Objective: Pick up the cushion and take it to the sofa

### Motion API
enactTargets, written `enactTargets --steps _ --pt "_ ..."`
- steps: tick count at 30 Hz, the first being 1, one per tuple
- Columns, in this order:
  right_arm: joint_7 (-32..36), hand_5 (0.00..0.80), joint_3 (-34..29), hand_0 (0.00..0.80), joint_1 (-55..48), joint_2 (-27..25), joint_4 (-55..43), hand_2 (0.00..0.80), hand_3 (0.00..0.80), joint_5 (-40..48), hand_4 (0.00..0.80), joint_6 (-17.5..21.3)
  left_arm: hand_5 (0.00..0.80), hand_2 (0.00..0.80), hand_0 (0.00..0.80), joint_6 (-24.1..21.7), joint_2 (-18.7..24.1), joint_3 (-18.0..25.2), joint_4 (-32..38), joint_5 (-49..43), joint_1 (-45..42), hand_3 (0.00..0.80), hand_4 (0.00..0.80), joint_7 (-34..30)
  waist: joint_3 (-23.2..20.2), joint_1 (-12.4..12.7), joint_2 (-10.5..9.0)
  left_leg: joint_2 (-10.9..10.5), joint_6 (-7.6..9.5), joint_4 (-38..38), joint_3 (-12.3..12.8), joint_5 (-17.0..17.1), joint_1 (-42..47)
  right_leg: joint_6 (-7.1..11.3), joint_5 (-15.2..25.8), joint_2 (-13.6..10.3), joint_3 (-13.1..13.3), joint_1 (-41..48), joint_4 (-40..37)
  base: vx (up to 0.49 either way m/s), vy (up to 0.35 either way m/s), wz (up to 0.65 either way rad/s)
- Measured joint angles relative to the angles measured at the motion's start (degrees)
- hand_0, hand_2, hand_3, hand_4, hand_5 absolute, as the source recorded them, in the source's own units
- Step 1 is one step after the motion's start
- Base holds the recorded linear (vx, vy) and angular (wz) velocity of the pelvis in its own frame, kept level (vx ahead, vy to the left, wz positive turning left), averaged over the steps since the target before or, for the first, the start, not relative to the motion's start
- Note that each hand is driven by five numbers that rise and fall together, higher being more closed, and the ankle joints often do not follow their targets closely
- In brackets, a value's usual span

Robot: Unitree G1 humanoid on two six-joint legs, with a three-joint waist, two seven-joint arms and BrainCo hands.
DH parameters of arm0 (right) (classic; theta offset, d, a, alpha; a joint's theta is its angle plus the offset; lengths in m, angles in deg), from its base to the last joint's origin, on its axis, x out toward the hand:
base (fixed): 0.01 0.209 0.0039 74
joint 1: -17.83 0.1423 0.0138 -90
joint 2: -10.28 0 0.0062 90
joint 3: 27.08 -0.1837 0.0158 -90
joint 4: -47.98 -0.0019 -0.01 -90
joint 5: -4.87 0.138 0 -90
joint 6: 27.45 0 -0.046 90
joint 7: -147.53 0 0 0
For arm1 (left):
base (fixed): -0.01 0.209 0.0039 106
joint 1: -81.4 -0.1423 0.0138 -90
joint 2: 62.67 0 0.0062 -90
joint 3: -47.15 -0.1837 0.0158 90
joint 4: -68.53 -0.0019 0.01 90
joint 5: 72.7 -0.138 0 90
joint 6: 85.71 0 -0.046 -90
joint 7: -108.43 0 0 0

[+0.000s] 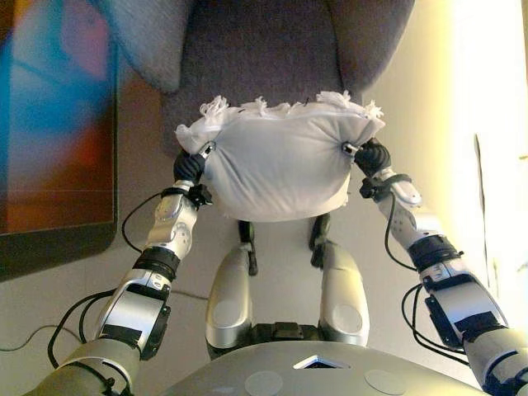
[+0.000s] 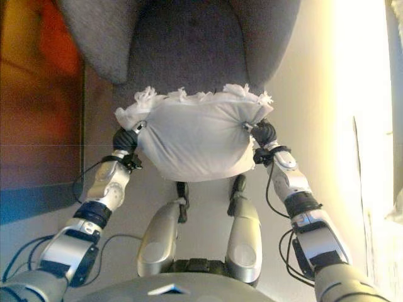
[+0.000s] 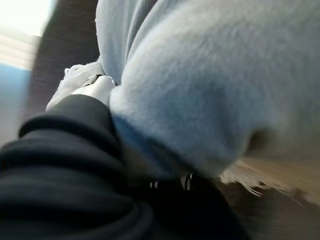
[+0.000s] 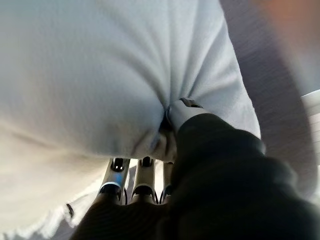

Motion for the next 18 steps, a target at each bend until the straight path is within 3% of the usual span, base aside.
enactTargets --steps 8,18 --pt "0.49 0.8 -1.12 0.8 -9.71 1.46 -2.82 0.8 0.8 -0.14 0.8 -2.6 0.8 0.8 0.8 5.12 -2.37 1.54 2.6 -3.01 -8.71 0.8 0.8 -0.42 -6.52 1.19 -0.11 -0.28 -0.33 -9.88 0.43 1.34 12.59 1.59 4.64 2.44 -1.13 15.77 -15.61 0.246 -0.049 0.02" --pt "1.06 0.8 -2.4 0.8 -18.49 3.73 -5.7 0.8 0.8 -4.19 0.8 -3.96 0.8 0.8 0.8 8.48 -2.86 4.62 8.12 -6.54 -17.2 0.8 0.8 -2.63 -12.53 1.14 -0.97 0.08 -0.92 -14.9 0.46 1.54 21.94 2.45 3.83 3.66 -0.35 24.94 -19.65 0.147 -0.103 0.03"
